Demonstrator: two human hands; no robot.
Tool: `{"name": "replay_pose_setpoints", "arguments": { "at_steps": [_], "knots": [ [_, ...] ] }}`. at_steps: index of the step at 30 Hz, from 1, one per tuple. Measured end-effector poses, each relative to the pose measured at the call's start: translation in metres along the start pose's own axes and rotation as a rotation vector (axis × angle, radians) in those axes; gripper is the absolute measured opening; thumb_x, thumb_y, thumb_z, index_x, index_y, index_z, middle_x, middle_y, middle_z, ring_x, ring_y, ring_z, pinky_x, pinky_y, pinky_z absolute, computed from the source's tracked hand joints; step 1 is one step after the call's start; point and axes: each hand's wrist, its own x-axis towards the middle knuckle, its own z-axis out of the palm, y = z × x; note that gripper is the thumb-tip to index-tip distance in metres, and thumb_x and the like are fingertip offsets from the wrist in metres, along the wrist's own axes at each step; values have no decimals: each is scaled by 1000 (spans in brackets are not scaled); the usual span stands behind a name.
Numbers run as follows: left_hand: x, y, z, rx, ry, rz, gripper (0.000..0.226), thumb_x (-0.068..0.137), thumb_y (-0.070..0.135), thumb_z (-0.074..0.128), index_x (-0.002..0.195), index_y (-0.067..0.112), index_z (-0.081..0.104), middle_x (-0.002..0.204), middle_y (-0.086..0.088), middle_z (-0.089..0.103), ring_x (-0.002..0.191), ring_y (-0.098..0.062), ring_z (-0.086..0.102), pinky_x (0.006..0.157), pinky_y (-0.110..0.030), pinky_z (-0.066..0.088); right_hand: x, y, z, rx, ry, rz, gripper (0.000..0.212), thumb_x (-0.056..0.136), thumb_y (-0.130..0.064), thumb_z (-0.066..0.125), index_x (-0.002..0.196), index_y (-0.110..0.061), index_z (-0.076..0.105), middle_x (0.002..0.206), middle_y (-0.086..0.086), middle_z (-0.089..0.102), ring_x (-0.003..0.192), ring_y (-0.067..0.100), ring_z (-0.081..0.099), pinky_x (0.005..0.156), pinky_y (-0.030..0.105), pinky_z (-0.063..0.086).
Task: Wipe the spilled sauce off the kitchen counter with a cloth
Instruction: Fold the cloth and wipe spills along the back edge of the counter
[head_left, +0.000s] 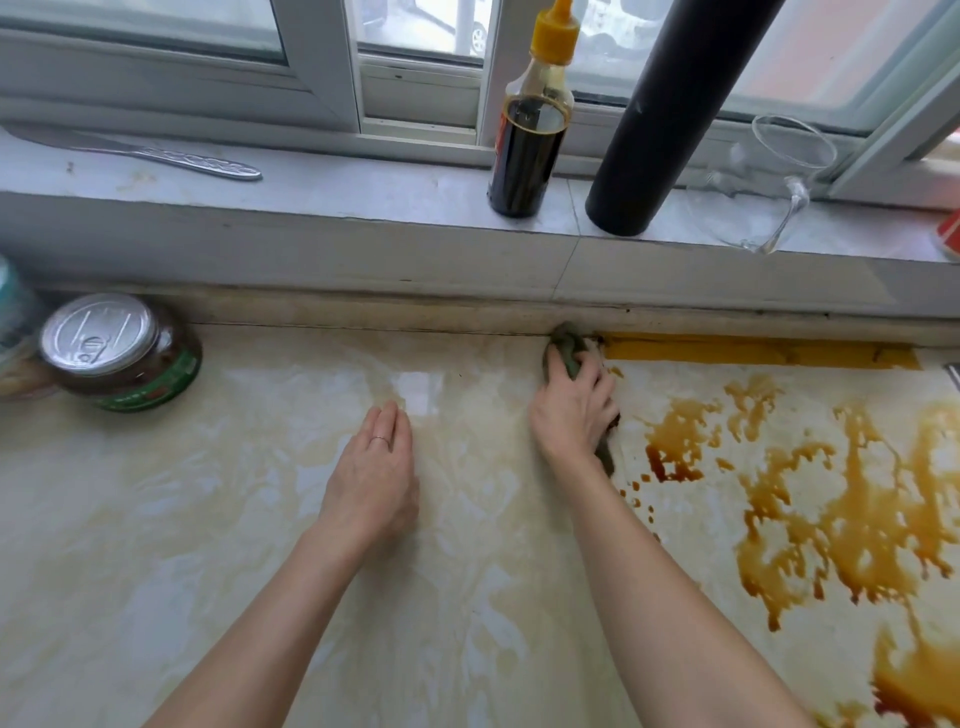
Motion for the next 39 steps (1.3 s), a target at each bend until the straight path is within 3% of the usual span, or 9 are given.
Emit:
{"name": "replay_pose_setpoints", "arguments": {
  "at_steps": [5,11,17,20,23,26,30,36,39],
  "knots": [
    [2,-2,3,19,-27,-6,72,97,37,29,147,3,-9,157,-13,-12,145,-26,-10,120,-36,5,-24,9,9,-45,-25,-396,55,98,-19,42,149,-35,32,152,6,31,130,27,29,97,40,30],
    [2,-2,2,18,-35,6,73,97,37,30,147,2,-10,156,-14,-13,145,-26,-11,120,-36,4,-29,5,4,27,10,-20,66,91,-12,47,150,-34,29,153,7,24,133,28,23,107,43,27],
    [2,-4,0,24,-46,17,74,96,34,33,147,2,-10,157,-14,-12,145,-26,-10,120,-35,4,-118,12,17,75,61,-395,58,85,-14,50,140,-32,49,136,5,48,114,26,46,85,42,43],
    [1,-6,-5,30,-65,30,74,96,31,35,147,3,-10,157,-14,-12,145,-26,-9,118,-33,3,-94,51,9,81,61,-172,60,90,-12,54,145,-35,42,145,3,40,124,23,37,99,41,37],
    [0,-5,-5,46,-65,36,74,96,30,35,147,2,-11,157,-14,-11,145,-26,-9,118,-33,3,-80,60,5,85,115,32,59,90,-10,55,144,-32,45,142,7,41,124,27,36,97,43,34],
    [0,-2,-1,62,-48,29,75,96,30,35,146,1,-12,156,-15,-11,145,-27,-9,120,-35,5,-105,41,8,117,108,-60,65,85,-6,57,143,-32,46,141,7,43,122,28,39,97,44,36],
    [-1,-4,1,46,-50,22,76,95,29,38,146,2,-11,156,-15,-12,145,-27,-10,120,-36,6,-153,59,14,103,42,-394,64,82,-12,57,141,-37,47,135,0,47,115,21,42,87,39,42],
    [1,-7,1,50,-55,36,75,95,29,37,147,2,-10,156,-15,-12,145,-26,-10,119,-35,4,-117,95,5,96,95,2,59,88,-11,58,142,-34,48,140,4,45,122,25,37,98,44,37],
    [1,-5,3,43,-43,31,74,95,27,37,147,2,-9,156,-15,-12,145,-26,-10,119,-35,4,-153,68,12,94,142,-104,64,84,-9,57,142,-35,47,138,3,46,121,25,40,96,45,39]
  ]
}}
